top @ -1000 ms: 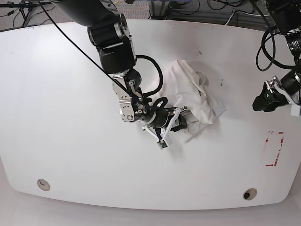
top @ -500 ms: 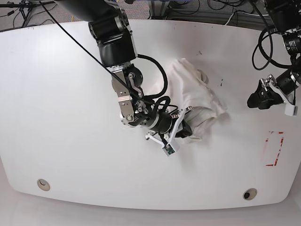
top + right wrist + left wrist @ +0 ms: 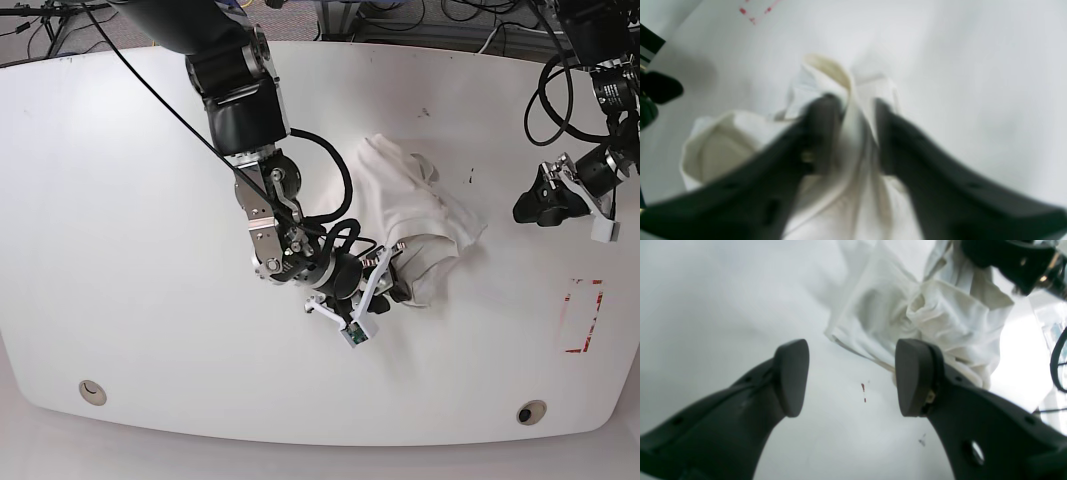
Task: Fold the T-shirt properly
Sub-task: 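Tuck and smooth the folded bundle with the right gripper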
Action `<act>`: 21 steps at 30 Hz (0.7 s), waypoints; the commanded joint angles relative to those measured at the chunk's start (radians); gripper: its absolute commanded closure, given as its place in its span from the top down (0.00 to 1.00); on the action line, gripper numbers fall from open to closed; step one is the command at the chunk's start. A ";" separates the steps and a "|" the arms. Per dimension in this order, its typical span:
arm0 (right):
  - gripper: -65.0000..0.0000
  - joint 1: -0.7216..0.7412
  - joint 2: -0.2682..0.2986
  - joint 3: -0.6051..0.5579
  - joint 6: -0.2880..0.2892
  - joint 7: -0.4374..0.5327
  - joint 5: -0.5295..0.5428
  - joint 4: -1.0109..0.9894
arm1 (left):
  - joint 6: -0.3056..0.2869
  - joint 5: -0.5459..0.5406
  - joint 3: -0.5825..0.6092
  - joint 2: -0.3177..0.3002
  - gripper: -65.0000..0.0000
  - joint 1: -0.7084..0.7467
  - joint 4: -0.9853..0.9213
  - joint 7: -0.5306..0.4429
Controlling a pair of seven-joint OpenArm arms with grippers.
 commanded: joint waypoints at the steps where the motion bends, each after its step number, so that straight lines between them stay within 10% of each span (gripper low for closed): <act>1: 0.65 0.031 -0.010 -0.001 0.004 0.029 0.015 0.024 | -0.006 -0.024 0.021 -0.019 0.59 -0.013 0.022 -0.020; 5: 0.82 0.017 -0.010 -0.001 0.004 0.025 0.018 0.101 | -0.006 -0.024 0.047 -0.019 0.59 -0.016 0.022 -0.020; 14: 0.83 -0.143 0.028 -0.004 0.011 -0.094 0.022 0.433 | -0.006 -0.024 0.066 -0.019 0.59 -0.021 0.022 -0.020; 21: 0.62 -0.269 0.077 -0.005 0.011 -0.106 0.022 0.573 | -0.006 -0.026 0.034 -0.040 0.59 -0.042 0.022 -0.025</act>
